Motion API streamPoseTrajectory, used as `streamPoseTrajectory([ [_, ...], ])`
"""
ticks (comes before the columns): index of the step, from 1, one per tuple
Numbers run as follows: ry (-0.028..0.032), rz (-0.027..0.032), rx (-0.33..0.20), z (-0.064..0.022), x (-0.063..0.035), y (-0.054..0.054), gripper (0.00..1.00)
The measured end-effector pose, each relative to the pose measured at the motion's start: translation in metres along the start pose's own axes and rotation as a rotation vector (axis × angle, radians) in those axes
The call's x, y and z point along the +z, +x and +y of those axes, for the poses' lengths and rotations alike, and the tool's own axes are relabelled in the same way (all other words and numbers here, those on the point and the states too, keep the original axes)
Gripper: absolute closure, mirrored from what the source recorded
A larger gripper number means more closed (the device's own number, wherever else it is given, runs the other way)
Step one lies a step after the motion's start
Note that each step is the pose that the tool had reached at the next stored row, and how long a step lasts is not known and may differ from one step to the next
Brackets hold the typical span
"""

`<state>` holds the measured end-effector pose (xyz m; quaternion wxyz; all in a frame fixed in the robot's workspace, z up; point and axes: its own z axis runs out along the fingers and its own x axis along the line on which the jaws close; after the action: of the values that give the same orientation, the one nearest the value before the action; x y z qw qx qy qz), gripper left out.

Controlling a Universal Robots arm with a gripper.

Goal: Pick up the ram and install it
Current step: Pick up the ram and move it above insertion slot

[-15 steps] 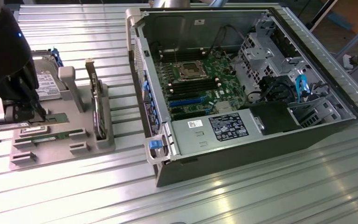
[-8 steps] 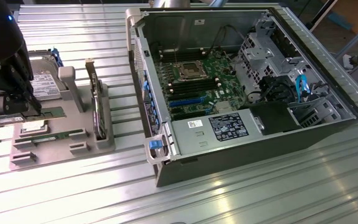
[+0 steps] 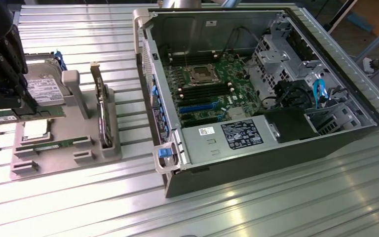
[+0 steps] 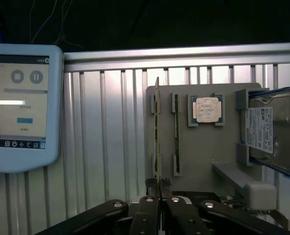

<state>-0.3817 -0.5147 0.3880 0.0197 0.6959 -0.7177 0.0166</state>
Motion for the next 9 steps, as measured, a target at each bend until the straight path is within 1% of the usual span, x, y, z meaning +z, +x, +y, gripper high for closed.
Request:
streamPoseTrajectory([
  [6,0.0001,0.0024,0.000,0.0000,-0.0162,0.001,0.88],
  [9,-0.0001,0.0040,0.000,-0.0001,-0.0226,0.001,0.88],
])
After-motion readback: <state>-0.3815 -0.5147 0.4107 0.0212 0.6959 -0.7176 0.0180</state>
